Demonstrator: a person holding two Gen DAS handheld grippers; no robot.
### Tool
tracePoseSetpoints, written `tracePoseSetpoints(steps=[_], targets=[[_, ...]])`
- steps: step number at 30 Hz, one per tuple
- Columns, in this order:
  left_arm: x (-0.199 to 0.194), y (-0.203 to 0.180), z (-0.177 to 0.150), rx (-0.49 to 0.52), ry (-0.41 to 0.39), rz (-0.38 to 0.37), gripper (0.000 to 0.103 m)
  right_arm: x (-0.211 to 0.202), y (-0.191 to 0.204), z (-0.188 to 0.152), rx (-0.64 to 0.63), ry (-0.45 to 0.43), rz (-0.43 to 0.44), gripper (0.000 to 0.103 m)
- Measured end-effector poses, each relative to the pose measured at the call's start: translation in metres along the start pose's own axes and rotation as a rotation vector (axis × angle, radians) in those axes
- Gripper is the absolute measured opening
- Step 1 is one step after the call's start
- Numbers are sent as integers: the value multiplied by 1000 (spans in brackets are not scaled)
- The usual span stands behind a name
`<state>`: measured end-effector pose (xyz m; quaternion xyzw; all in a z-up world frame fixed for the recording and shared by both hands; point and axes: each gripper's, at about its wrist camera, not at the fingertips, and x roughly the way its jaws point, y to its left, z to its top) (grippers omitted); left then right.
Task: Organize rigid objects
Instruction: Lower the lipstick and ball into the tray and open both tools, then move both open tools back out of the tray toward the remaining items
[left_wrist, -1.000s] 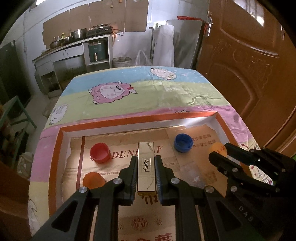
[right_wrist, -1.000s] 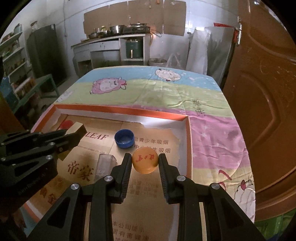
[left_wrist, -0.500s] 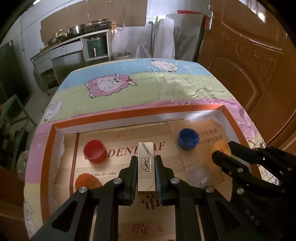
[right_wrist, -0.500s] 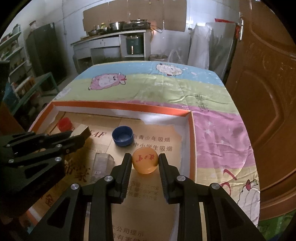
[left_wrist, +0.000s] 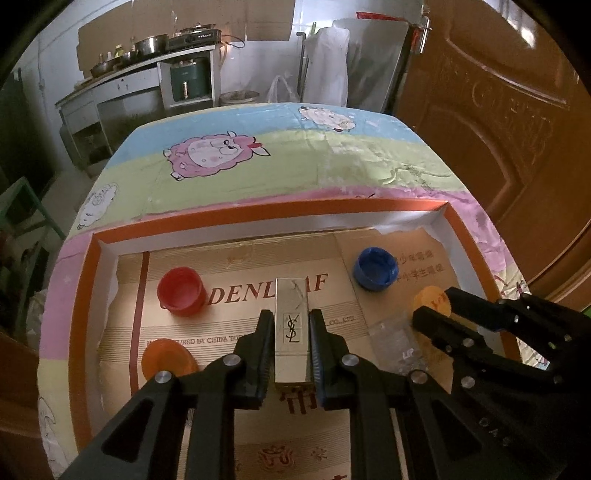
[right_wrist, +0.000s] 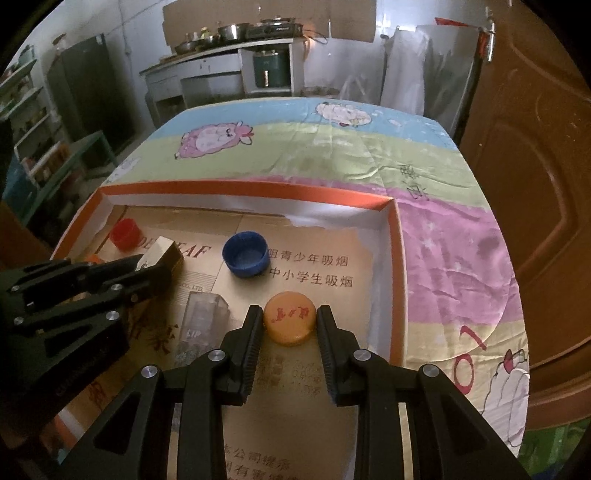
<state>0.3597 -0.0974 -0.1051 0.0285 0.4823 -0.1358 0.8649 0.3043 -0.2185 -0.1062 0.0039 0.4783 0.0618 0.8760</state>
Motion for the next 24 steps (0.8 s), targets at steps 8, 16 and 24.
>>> tracePoseSetpoints(steps=[8,16,24], targets=[[-5,3,-2,-13,-16,-8,36,-1,2,-1,2,-3,2,46],[-21,5,-3,-33,-50,-20,37,-7,0,-6,24,-2,8,47],[-33,6,-8,-45,-64,-8,37,-21,0,-10,32,-14,4,47]])
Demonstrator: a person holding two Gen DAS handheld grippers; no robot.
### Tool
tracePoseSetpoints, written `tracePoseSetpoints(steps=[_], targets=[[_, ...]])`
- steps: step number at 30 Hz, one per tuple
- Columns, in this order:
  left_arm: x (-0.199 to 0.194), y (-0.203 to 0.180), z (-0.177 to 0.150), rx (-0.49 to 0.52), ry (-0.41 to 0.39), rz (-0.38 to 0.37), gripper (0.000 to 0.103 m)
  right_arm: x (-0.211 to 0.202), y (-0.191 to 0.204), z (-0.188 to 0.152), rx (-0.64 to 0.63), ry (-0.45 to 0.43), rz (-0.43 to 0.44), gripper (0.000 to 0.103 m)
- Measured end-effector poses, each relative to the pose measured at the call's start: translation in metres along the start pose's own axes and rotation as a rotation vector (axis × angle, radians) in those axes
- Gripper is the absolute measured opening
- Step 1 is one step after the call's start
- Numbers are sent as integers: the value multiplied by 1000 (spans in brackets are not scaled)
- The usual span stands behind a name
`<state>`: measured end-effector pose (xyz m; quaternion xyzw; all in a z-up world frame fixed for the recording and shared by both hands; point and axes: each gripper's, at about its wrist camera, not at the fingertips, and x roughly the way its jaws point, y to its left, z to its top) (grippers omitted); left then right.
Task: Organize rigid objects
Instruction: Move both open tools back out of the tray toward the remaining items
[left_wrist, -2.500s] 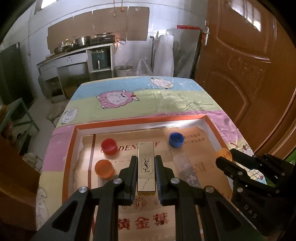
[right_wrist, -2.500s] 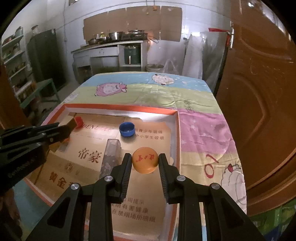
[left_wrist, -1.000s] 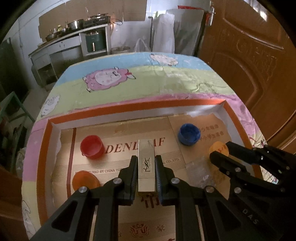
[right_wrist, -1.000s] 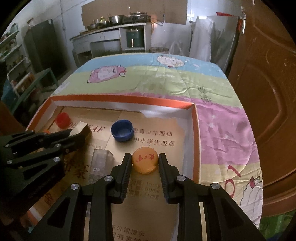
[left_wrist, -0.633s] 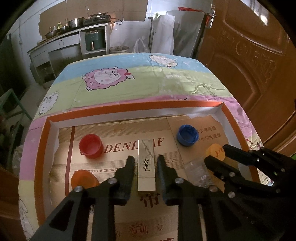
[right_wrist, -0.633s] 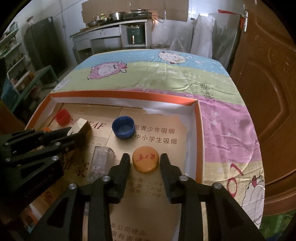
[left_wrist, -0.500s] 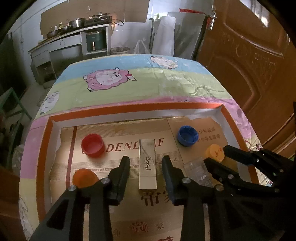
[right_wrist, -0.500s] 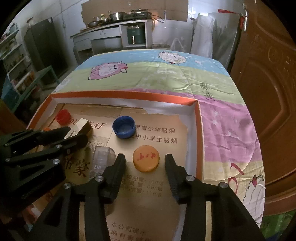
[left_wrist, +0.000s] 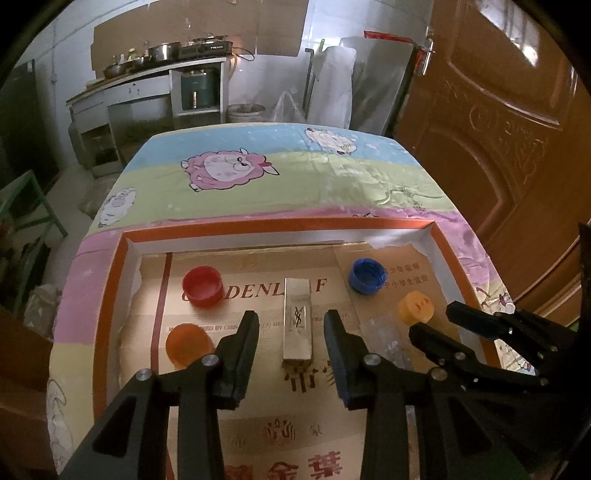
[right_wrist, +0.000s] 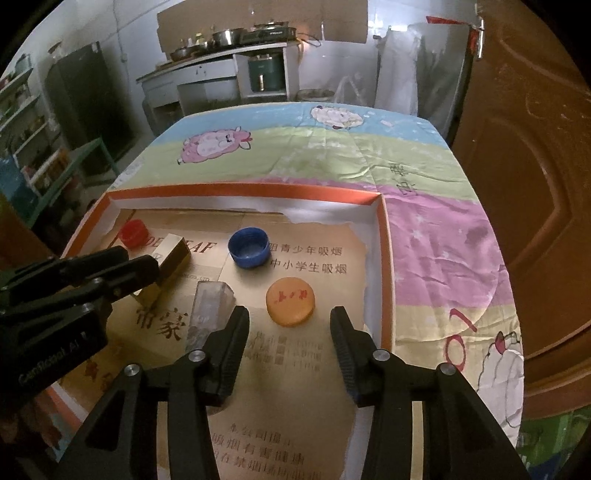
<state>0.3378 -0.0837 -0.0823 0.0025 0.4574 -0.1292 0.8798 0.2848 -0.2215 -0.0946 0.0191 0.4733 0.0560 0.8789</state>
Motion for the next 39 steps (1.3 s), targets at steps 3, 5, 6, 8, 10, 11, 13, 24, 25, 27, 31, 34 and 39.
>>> tracePoseSetpoints(steps=[3,5,6,8,10,11,13,24,25,27,31,34,39], targets=[[-8,-1,-2,1,-11,8,37,-6,0,-3,4,-4,1,47],[-13,-2,-3,3,-20,14,37,-10,0,-4,3,-7,0,47],[-15,-2,-4,3,-23,16,37,-12,1,-5,3,-10,0,47],[-19,-3,-6,5,-27,19,37,-16,1,-6,5,-15,-1,47],[-24,-5,-8,7,-31,24,37,-21,0,-7,8,-19,0,47],[-26,-5,-9,9,-34,26,37,-23,0,-8,10,-21,0,47],[-30,-6,-11,8,-38,27,37,-28,1,-11,12,-25,1,47],[-56,-7,-26,-8,-60,16,37,-51,12,-23,-7,-41,3,47],[-58,-7,-27,-9,-61,15,37,-53,13,-24,-9,-43,3,47],[-62,-9,-30,-10,-60,14,37,-58,15,-26,-10,-46,5,47],[-71,-10,-35,-10,-67,15,37,-67,17,-29,-13,-54,4,47],[-79,-10,-38,-11,-75,14,37,-76,21,-32,-16,-61,3,47],[-92,-13,-45,-8,-88,11,37,-88,28,-38,-28,-67,2,47]])
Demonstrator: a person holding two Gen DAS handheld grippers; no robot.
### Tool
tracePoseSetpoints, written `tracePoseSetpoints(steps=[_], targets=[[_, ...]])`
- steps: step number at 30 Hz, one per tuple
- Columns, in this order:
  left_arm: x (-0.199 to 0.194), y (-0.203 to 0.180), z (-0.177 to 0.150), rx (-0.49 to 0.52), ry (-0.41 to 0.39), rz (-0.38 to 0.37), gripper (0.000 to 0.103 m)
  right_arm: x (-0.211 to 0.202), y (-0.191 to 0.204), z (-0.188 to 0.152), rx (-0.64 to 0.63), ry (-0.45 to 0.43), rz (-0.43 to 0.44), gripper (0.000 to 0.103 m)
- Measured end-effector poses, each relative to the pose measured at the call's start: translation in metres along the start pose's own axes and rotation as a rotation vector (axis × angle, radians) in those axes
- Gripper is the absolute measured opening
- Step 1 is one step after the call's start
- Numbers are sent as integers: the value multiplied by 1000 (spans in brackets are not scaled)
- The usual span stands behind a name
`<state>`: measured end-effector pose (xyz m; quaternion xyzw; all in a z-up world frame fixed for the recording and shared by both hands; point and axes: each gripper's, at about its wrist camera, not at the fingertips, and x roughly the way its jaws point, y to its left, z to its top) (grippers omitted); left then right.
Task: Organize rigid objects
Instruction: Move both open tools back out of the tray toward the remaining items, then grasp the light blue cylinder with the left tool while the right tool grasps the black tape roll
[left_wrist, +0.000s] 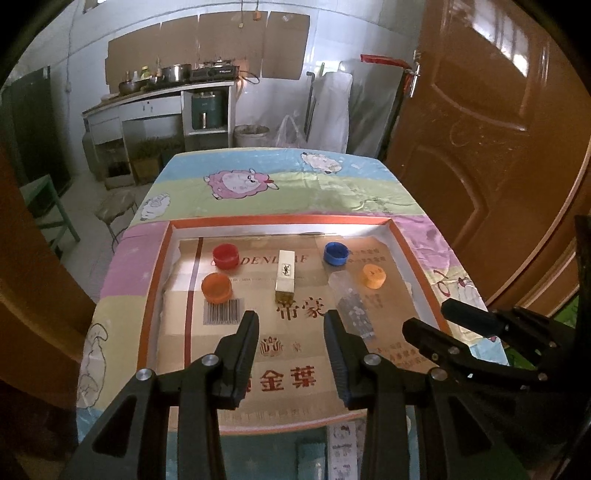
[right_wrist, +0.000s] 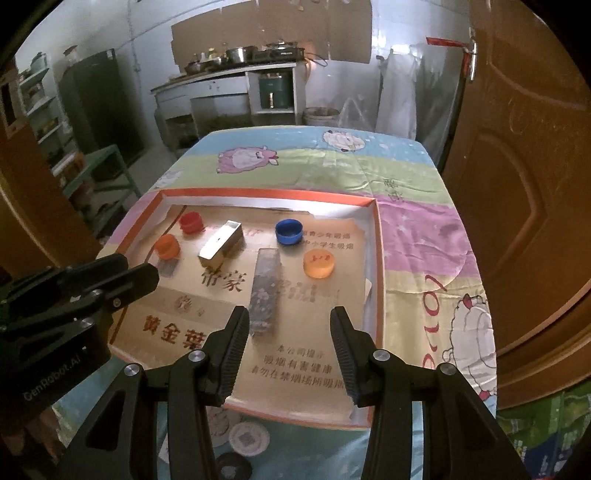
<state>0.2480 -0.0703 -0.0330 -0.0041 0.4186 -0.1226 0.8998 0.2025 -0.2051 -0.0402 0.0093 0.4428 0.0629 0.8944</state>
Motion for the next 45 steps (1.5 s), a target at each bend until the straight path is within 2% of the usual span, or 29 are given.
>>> tracePoseSetpoints(steps=[22,30,45], targets=[[-72,-1,-35,-7,-71,-7,37,-65,32,-33,-33,-50,-4,47],[-98,3,-69,-18,-104,-13,37,-88,41,-65,-15,-78,6,47],[-106,1,-123,6,-94,-44,37,-104,45,-117,-10,-71,-8,47]])
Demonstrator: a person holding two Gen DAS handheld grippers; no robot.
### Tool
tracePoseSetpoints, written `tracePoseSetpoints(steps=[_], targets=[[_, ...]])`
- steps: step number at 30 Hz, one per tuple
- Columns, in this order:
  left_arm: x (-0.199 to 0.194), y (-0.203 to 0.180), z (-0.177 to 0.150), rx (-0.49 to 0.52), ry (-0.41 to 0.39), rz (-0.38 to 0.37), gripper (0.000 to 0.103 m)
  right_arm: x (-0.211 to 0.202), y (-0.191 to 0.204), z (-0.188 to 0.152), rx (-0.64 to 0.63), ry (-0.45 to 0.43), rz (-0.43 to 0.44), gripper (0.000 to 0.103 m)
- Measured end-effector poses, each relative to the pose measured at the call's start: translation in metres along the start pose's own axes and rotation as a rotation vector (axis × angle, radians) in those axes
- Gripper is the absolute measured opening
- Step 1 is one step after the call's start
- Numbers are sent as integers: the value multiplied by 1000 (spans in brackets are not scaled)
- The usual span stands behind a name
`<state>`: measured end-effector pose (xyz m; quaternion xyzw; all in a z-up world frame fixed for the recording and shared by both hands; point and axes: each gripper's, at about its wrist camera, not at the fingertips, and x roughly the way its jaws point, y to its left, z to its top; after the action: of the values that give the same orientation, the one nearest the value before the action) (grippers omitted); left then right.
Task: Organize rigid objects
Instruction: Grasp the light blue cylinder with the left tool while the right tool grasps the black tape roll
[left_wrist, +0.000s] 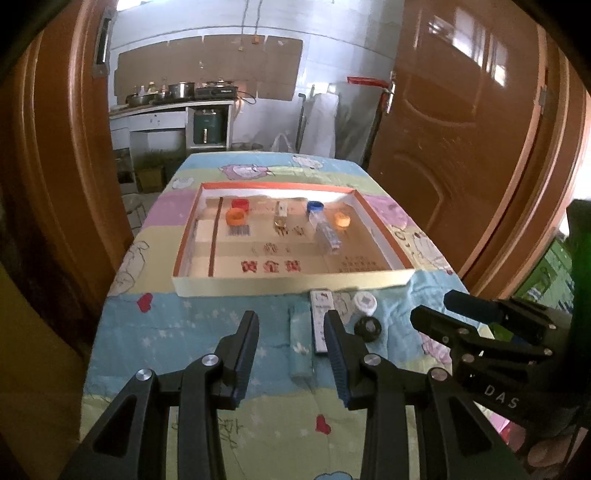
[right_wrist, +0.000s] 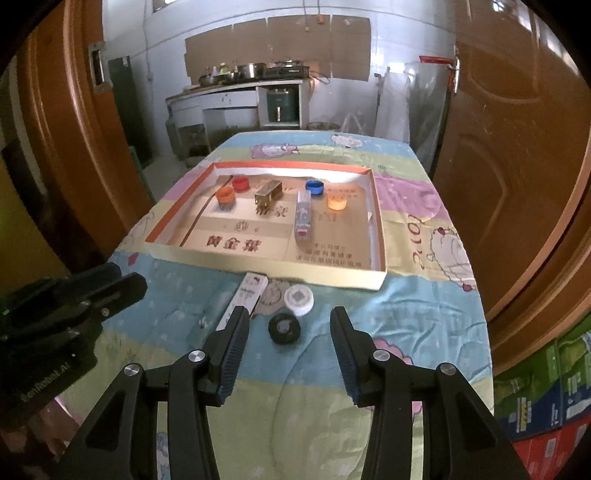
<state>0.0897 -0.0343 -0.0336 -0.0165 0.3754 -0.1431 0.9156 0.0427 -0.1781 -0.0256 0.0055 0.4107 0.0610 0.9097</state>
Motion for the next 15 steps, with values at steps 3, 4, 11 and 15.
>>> tracePoseSetpoints(steps=[3,4,11,15], targets=[[4,-4,-10,14,11,-21,37,0,-1,-7,4,6,1,47],[8,-5,-13,19,19,-30,37,0,-2,-8,6,8,1,47],[46,-11,-36,48,109,-25,37,7,-8,-21,28,32,3,47],[67,-9,-43,43,169,-11,37,11,-12,-24,35,40,6,47]])
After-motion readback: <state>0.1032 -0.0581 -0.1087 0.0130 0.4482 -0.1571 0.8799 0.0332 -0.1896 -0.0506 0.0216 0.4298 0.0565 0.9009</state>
